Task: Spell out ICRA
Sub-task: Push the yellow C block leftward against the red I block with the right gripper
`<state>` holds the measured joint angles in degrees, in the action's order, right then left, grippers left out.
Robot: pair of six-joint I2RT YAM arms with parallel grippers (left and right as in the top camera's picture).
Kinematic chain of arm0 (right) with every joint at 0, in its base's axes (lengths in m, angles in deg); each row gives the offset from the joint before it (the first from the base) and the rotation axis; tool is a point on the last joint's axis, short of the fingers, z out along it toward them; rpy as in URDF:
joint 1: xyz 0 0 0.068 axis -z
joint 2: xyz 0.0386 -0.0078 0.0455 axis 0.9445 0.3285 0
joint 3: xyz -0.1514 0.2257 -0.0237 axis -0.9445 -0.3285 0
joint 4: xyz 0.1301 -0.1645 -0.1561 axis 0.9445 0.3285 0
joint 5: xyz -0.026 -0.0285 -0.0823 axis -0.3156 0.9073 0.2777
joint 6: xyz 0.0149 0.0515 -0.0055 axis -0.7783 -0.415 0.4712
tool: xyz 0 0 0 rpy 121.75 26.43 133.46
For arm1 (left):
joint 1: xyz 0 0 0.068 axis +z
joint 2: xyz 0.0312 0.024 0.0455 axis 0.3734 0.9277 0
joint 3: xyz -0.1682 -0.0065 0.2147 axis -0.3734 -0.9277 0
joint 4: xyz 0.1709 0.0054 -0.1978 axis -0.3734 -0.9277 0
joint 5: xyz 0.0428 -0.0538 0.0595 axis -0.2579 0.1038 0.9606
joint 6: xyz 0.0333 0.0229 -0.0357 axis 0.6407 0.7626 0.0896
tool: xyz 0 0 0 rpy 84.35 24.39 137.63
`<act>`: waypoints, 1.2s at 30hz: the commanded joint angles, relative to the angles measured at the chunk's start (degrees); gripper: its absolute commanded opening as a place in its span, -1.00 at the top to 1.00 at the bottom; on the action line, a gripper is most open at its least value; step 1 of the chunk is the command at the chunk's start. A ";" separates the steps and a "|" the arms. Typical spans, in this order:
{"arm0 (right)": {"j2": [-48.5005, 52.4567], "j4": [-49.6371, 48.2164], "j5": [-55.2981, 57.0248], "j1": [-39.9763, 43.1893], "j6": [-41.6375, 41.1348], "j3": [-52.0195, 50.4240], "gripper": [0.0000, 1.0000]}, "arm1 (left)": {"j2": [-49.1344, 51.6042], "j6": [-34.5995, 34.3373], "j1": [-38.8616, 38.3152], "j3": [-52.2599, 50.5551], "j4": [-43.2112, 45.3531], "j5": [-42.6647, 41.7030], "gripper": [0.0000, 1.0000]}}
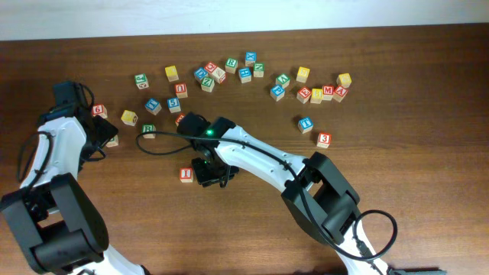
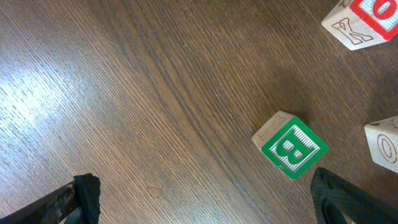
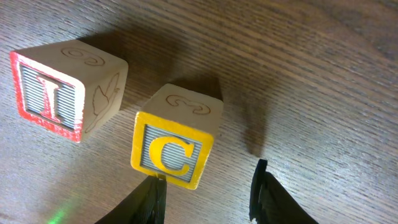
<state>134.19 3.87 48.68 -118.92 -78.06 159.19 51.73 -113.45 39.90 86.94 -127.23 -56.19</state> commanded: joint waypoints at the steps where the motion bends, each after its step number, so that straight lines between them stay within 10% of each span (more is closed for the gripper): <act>1: -2.19 -0.61 0.09 0.04 -0.07 -0.26 0.26 | -1.27 -0.15 0.09 -0.22 -0.04 0.20 -0.99; 36: -2.19 0.87 7.91 1.95 0.35 -0.26 0.12 | -1.27 -0.15 0.09 -0.22 -0.04 0.20 -0.99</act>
<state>134.19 5.73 55.57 -117.08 -77.98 159.17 51.73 -113.45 39.90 86.94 -127.23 -56.19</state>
